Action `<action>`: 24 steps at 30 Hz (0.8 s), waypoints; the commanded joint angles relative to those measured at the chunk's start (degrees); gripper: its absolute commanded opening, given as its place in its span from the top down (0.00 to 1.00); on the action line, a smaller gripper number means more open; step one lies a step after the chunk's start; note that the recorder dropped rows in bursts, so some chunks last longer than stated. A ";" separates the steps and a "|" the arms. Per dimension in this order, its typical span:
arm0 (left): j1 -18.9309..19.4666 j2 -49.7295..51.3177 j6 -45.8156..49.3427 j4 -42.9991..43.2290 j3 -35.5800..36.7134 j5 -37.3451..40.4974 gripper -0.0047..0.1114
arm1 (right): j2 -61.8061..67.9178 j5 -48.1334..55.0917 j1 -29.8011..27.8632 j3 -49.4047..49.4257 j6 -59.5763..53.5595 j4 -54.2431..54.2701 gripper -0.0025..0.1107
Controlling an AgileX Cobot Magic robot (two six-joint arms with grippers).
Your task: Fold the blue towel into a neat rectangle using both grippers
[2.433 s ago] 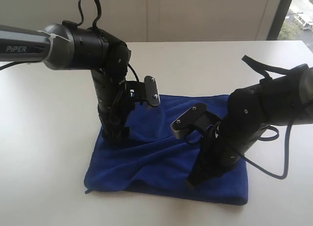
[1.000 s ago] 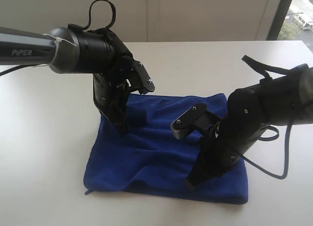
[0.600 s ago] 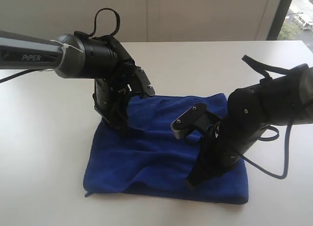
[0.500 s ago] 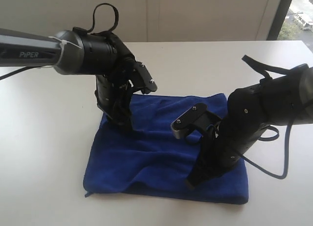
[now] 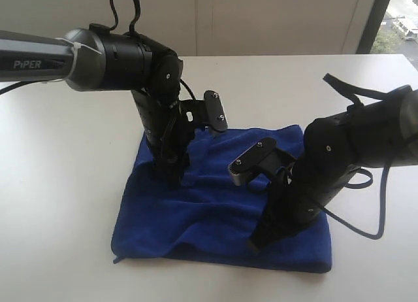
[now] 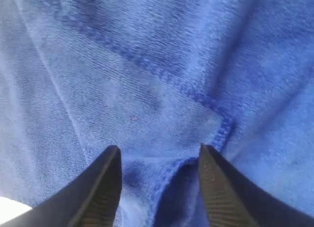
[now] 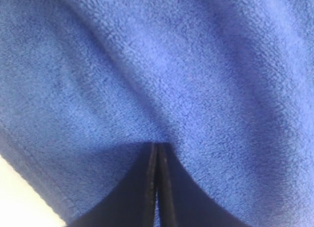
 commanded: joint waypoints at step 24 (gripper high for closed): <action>-0.38 0.69 21.36 3.27 1.53 -0.09 0.50 | 2.57 5.73 -0.18 2.06 0.18 1.31 0.98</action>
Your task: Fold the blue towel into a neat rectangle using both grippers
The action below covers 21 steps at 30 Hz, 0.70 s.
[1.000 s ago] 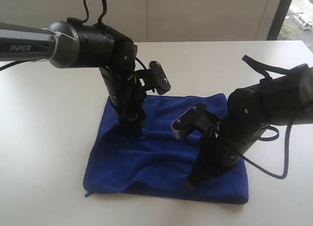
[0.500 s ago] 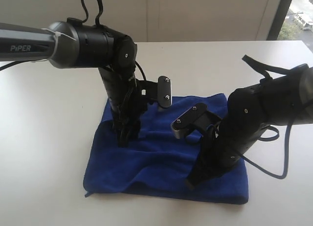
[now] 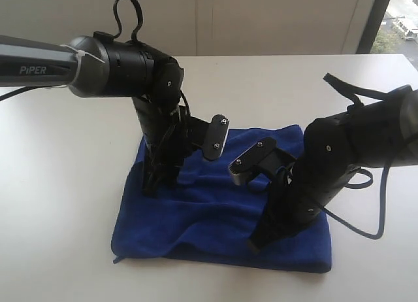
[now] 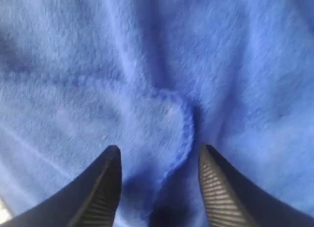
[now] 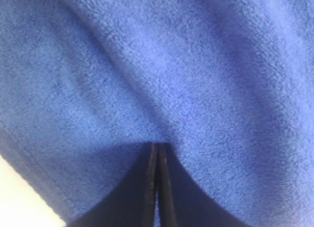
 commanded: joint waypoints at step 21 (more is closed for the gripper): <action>6.91 0.14 -46.32 14.62 0.41 -13.24 0.96 | 2.57 6.06 -0.18 2.06 0.18 1.57 0.98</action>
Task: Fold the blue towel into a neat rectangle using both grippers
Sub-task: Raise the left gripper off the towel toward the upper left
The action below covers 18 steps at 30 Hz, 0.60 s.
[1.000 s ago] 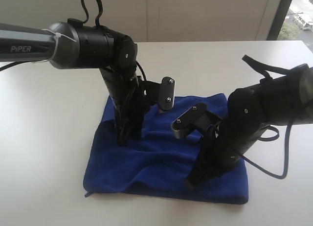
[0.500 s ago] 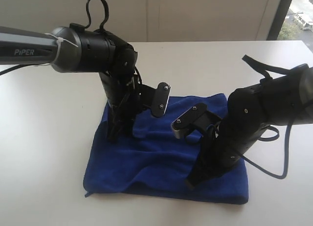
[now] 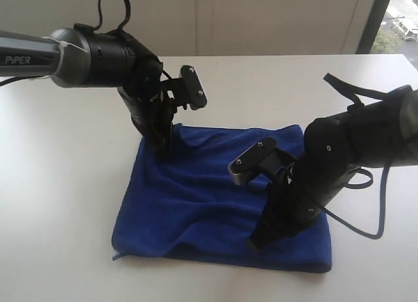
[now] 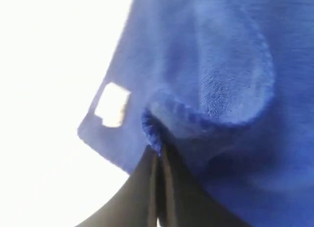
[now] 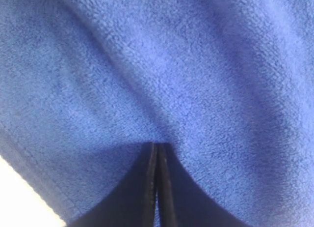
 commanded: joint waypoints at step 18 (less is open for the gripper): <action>4.54 3.40 -16.35 1.75 0.41 -3.71 0.66 | 2.57 7.32 -0.08 2.06 0.18 1.84 0.98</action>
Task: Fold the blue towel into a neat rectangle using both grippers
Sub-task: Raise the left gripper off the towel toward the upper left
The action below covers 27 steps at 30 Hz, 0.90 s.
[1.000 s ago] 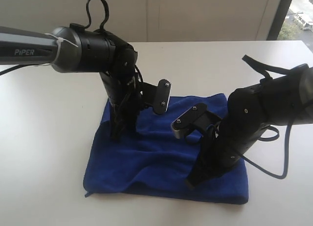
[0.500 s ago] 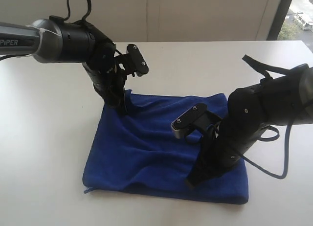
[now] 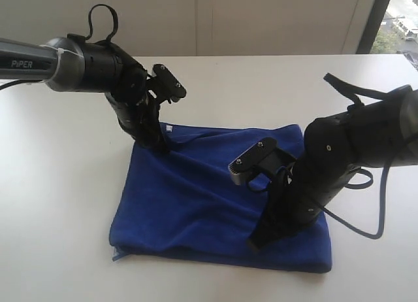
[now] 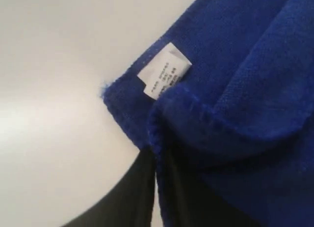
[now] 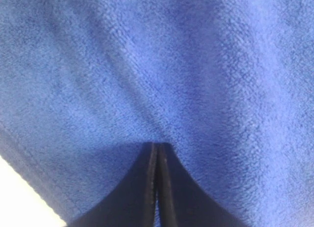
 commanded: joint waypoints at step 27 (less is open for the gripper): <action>-0.01 -14.67 7.82 -19.40 3.40 28.28 0.95 | -1.47 13.95 -0.08 -1.14 0.18 1.28 0.98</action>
